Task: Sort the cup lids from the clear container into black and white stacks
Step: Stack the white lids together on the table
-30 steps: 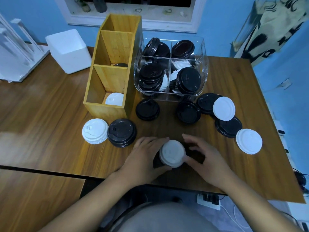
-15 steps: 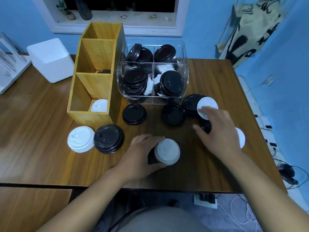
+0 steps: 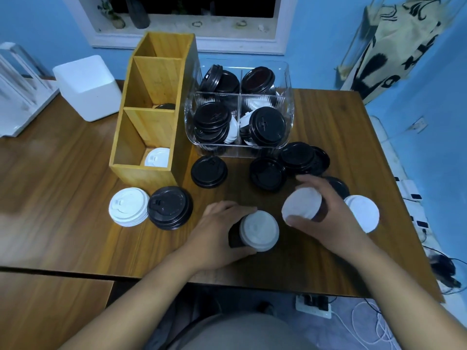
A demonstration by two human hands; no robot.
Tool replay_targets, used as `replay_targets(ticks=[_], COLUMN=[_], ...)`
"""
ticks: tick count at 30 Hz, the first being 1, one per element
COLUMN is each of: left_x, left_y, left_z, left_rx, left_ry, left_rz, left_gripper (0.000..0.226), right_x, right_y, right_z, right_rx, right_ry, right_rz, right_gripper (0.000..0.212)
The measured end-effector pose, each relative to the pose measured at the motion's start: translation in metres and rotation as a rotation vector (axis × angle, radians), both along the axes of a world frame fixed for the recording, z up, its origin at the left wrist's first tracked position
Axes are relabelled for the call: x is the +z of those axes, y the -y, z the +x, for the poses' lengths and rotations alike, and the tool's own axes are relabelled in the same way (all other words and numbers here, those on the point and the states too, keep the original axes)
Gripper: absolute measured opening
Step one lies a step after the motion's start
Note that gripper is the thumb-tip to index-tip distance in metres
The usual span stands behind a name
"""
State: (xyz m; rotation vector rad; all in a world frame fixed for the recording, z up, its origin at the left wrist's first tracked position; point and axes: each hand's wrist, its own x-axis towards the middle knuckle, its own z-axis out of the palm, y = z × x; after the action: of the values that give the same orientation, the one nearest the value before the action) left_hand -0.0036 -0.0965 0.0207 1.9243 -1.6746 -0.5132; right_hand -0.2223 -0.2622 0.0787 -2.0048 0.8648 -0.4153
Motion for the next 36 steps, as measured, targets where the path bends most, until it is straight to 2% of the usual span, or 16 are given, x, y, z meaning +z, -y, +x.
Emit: replay_targets(ticks=[6, 8, 10, 12, 16, 19, 22, 26, 32, 36], left_x=[-0.001, -0.001, -0.001, -0.002, -0.002, -0.001, 0.002, 0.009, 0.013, 0.006], left_y=[0.000, 0.001, 0.001, 0.001, 0.001, 0.001, 0.000, 0.001, 0.000, 0.001], left_z=[0.000, 0.001, 0.001, 0.001, 0.003, 0.002, 0.001, -0.002, -0.003, -0.002], left_rx=[0.003, 0.005, 0.005, 0.000, -0.006, -0.007, 0.018, 0.027, 0.027, -0.012], left_ry=[-0.019, -0.020, -0.023, -0.017, -0.010, -0.016, -0.025, -0.014, -0.012, 0.020], left_rz=[0.005, 0.010, 0.009, 0.009, 0.015, 0.025, 0.058, 0.061, 0.058, -0.008], left_gripper=[0.084, 0.083, 0.083, 0.085, 0.086, 0.086, 0.088, 0.094, 0.094, 0.090], right_x=[-0.048, -0.049, -0.048, -0.046, -0.036, -0.031, -0.027, -0.021, -0.036, -0.040], right_y=[-0.041, -0.047, -0.051, -0.052, -0.033, -0.014, -0.010, -0.030, -0.053, -0.051], right_z=[-0.015, -0.021, -0.026, -0.032, -0.038, -0.029, -0.017, 0.005, 0.034, 0.035], right_rx=[-0.204, -0.196, -0.129, -0.048, 0.140, 0.246, 0.213, 0.120, 0.181, 0.160], right_ry=[0.038, -0.051, -0.221, -0.287, -0.183, -0.176, -0.152, -0.136, -0.245, -0.245], right_rz=[-0.202, -0.331, -0.467, -0.527, -0.384, -0.291, -0.263, -0.308, -0.388, -0.324], right_gripper=[0.070, 0.072, 0.079, 0.083, 0.081, 0.082, 0.074, 0.076, 0.079, 0.079])
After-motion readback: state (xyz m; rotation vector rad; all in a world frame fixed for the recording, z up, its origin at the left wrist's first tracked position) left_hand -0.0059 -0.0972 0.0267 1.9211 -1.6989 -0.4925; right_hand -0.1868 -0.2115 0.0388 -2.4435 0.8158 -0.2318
